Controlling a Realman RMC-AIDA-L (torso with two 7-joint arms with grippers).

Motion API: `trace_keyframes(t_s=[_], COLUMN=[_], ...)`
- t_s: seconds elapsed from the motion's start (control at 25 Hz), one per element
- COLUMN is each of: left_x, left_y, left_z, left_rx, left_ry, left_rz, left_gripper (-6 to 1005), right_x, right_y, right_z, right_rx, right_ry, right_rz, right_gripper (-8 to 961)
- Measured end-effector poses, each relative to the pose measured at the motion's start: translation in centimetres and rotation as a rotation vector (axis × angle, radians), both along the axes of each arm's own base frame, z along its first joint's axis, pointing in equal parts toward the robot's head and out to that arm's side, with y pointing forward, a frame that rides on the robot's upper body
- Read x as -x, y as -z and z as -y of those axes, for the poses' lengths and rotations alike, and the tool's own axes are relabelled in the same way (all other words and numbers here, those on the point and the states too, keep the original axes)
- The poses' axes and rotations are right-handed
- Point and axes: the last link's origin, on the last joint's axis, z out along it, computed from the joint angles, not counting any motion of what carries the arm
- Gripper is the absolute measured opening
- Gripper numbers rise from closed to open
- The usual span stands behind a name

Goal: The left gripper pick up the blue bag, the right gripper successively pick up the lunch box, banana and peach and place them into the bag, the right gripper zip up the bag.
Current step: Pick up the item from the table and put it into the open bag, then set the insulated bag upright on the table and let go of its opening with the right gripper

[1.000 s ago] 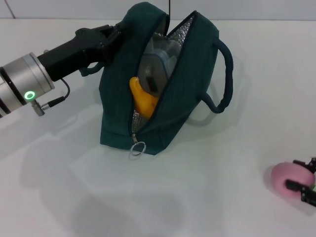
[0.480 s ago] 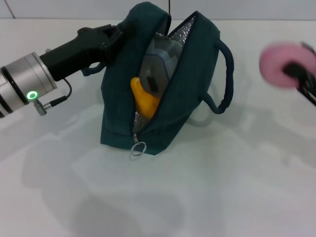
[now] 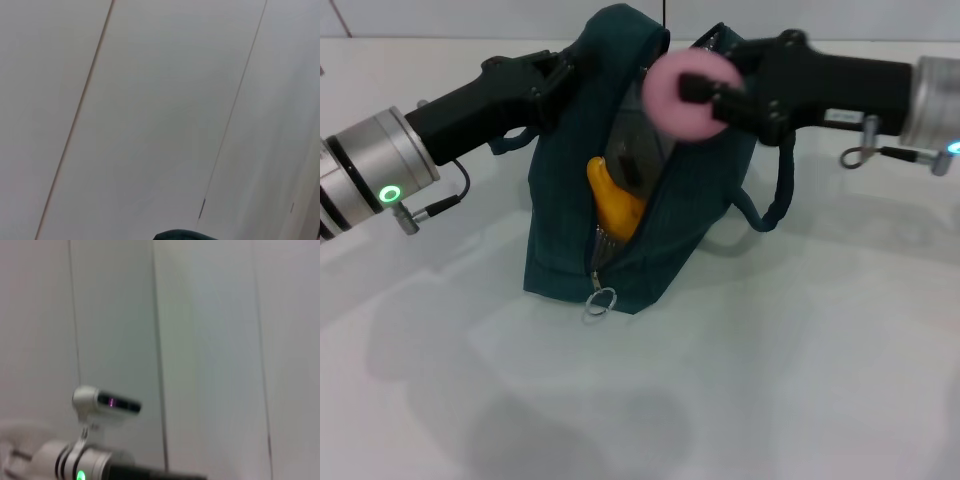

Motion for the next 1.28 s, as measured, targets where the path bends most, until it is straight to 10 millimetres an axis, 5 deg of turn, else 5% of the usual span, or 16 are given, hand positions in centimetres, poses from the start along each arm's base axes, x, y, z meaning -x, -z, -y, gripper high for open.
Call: trace_keyframes(t_s=[0.28,0.6,0.92,1.16,1.28], left_x=[-0.3,-0.6,-0.6,-0.5,-0.3], left_y=[-0.1,0.0,-0.1,-0.2,-0.3], left_z=[-0.2,-0.4,-0.4,-0.4,-0.3], left_rx=[-0.003,-0.001,-0.004,-0.007,-0.010], left_ry=[0.008,0.017,0.016,0.014,0.011], left_rz=[0.000,0.000,0.001,0.000,-0.001], left_gripper=[40,40,40,40,40], right_x=[1.1,1.6,0.6,-3.5,-6.0], right_y=[1.5,2.5,1.3,-1.4,-2.7], right_z=[-0.4,0.0,0.1,5.0,7.1], right_rx=[0.002,0.034,-0.011,-0.006,-0.039], right_ry=[-0.002,-0.018,0.014,-0.041,-0.010], right_rz=[0.043,0.073,0.033,0.003,0.015], right_gripper=[203,367,520,729,734])
